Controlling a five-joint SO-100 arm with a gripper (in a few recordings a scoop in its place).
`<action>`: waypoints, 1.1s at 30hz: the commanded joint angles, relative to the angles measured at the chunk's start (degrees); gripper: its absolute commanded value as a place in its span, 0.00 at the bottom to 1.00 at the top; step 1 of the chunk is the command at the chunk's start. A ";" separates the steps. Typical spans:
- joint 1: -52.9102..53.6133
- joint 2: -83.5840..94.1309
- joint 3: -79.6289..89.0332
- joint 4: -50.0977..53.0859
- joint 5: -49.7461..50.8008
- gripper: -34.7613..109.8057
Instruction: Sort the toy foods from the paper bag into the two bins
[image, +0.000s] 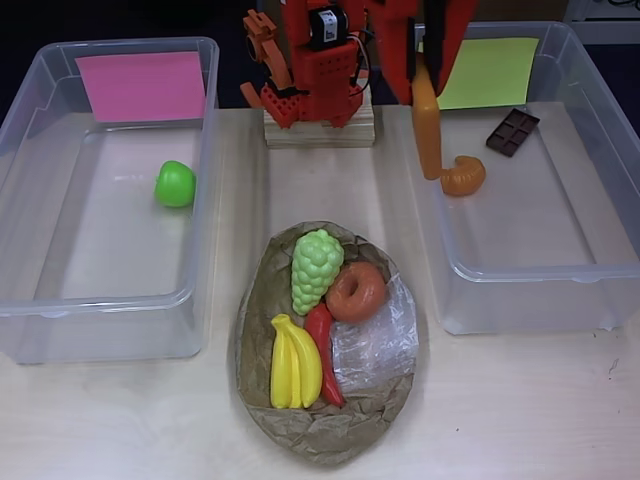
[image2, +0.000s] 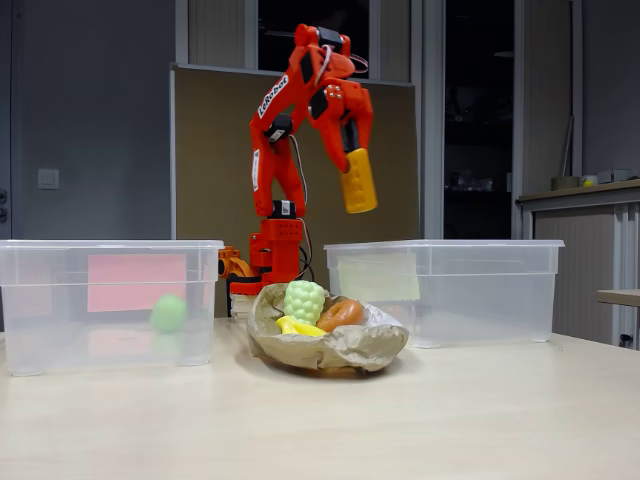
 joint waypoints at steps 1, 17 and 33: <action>-6.77 1.41 0.44 0.62 7.56 0.24; -23.03 -21.88 -16.35 0.53 24.87 0.24; -32.26 -41.13 -30.50 0.53 40.43 0.24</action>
